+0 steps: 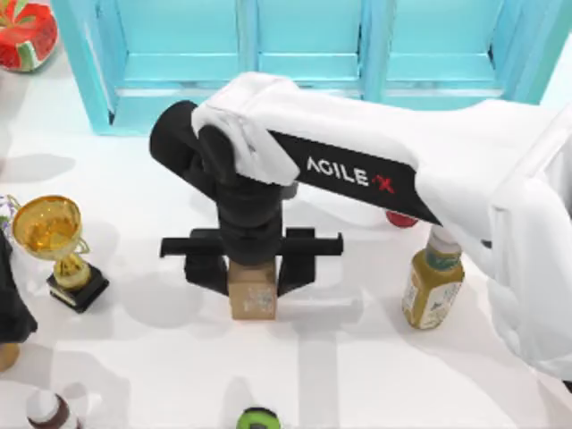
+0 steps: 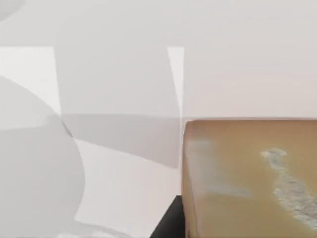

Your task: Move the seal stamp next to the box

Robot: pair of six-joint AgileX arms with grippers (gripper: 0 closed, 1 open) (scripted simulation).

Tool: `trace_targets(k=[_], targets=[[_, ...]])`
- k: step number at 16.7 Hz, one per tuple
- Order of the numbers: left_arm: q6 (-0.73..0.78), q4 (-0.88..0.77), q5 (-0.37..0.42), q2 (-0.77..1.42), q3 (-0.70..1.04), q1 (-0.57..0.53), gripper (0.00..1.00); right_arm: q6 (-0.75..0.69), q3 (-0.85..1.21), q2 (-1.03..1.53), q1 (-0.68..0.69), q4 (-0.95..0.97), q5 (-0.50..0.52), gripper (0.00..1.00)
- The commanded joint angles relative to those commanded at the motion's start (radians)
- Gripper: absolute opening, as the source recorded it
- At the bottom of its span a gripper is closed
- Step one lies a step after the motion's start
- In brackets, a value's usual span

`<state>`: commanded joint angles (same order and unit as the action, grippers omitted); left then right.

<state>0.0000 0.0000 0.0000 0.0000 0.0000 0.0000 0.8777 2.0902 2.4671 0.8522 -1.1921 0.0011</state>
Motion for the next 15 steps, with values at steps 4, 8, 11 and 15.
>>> trace_targets(k=[4,8,11,15], targets=[[0.0,0.0,0.0,0.0,0.0,0.0,1.0,-0.001,0.062,-0.01,0.0,-0.055,-0.001,0.0],[0.0,0.0,0.0,0.0,0.0,0.0,1.0,-0.001,0.159,-0.015,-0.002,-0.17,-0.001,0.0],[0.0,0.0,0.0,0.0,0.0,0.0,1.0,-0.001,0.175,-0.013,-0.001,-0.188,0.0,0.0],[0.0,0.0,0.0,0.0,0.0,0.0,1.0,-0.001,0.164,-0.022,-0.007,-0.19,-0.003,0.0]])
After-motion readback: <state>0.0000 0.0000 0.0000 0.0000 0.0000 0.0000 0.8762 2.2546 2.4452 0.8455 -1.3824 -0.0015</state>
